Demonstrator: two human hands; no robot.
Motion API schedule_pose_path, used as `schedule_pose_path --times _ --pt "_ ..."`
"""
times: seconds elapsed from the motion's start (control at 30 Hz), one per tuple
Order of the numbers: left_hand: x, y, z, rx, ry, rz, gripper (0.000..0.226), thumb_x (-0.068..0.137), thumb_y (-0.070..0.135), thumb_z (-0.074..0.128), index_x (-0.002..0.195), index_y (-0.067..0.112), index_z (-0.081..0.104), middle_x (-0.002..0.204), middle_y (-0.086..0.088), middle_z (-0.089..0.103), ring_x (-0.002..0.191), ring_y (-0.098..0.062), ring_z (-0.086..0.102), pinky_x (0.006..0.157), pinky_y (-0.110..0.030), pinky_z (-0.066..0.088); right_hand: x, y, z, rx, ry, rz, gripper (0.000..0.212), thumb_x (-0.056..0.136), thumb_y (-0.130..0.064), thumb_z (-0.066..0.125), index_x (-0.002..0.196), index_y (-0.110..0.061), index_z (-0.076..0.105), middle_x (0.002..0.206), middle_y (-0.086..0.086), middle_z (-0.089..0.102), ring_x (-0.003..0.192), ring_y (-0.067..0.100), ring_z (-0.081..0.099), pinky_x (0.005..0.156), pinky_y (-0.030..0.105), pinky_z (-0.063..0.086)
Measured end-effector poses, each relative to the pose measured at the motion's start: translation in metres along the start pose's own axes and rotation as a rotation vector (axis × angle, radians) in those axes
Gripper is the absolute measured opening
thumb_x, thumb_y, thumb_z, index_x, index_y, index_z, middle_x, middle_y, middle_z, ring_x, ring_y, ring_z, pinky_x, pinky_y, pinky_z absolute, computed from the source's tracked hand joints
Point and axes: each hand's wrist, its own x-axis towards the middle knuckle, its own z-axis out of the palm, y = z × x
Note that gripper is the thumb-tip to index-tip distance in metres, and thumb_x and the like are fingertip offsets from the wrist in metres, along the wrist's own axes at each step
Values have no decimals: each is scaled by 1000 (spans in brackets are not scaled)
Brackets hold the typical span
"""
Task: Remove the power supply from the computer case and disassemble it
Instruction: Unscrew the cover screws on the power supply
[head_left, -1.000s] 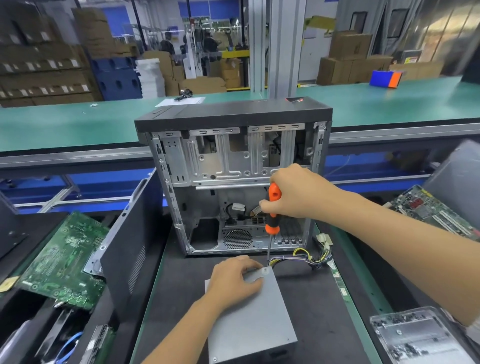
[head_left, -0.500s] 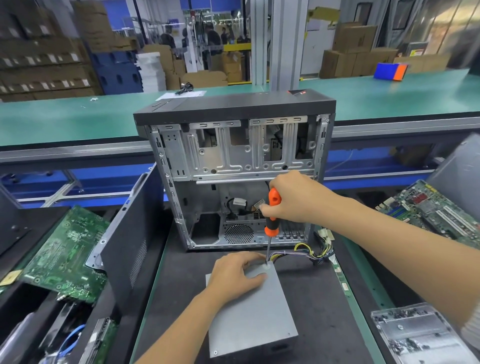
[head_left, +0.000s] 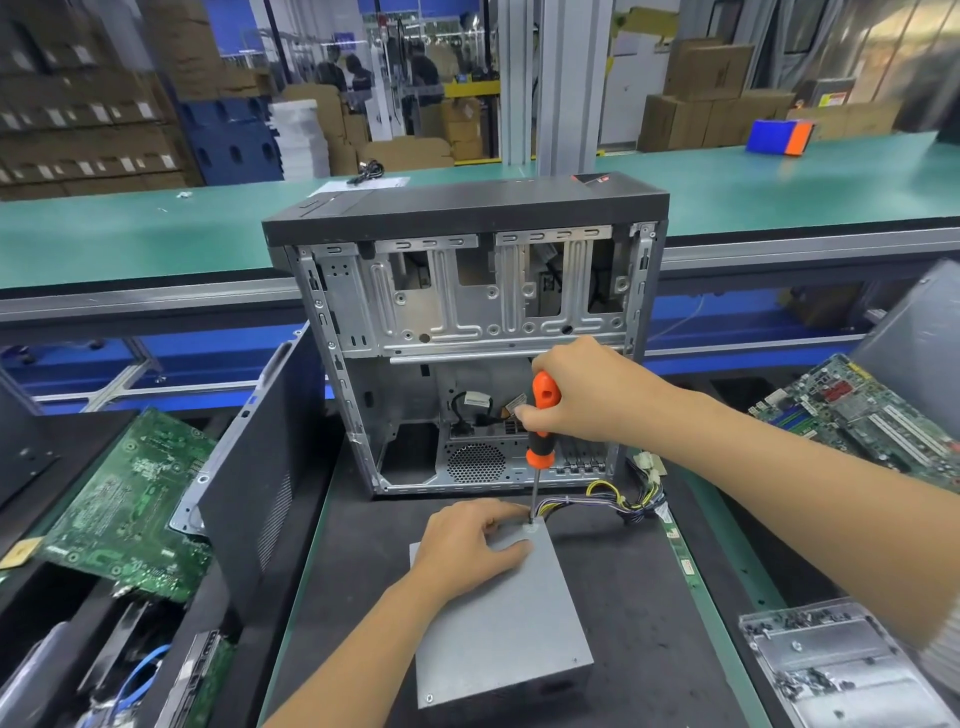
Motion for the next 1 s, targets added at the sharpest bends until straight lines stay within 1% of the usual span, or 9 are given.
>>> schedule_pose_path --times 0.4,0.53,0.7,0.77,0.87,0.93,1.0 --pt "1 1 0 31 1 3 37 84 53 60 120 47 63 113 27 65 97 3 57 80 -18 43 -1 -1 -4 43 -23 -20 42 83 -44 64 63 -15 42 55 -3 41 50 13 36 46 25 28" --pt "1 0 0 40 1 9 37 84 52 60 120 48 63 110 26 66 90 4 54 74 -14 38 -1 0 -6 69 -42 -22 40 83 -40 66 62 -15 42 54 -4 40 49 13 35 46 24 29" --pt "2 0 0 36 -2 13 36 84 52 60 120 50 62 108 25 66 91 1 56 74 -16 41 0 1 -9 96 -87 -38 36 82 -36 67 67 -15 43 57 -3 41 53 15 36 47 25 29" --pt "2 -1 1 42 7 18 36 84 52 60 119 50 62 106 25 66 86 1 52 70 -13 36 1 0 -12 102 -129 -61 27 82 -33 67 76 -13 51 61 -5 44 57 15 41 50 27 34" --pt "2 -1 1 48 18 27 35 84 52 59 118 49 63 104 25 66 82 4 48 66 -8 29 2 -3 -19 86 -218 -113 14 83 -29 66 90 -19 59 72 -9 53 67 10 48 60 29 44" --pt "2 -1 1 31 12 16 33 84 51 60 117 48 64 104 25 66 83 5 48 67 -8 31 3 -4 -22 46 -250 -149 11 85 -26 64 93 -20 59 75 -10 54 73 14 49 67 34 47" --pt "4 0 1 -6 -4 -12 30 85 48 61 115 48 66 106 26 67 85 7 50 71 -10 35 5 -5 -24 -10 -276 -162 12 87 -27 63 95 -19 58 78 -6 54 78 17 46 70 35 46"
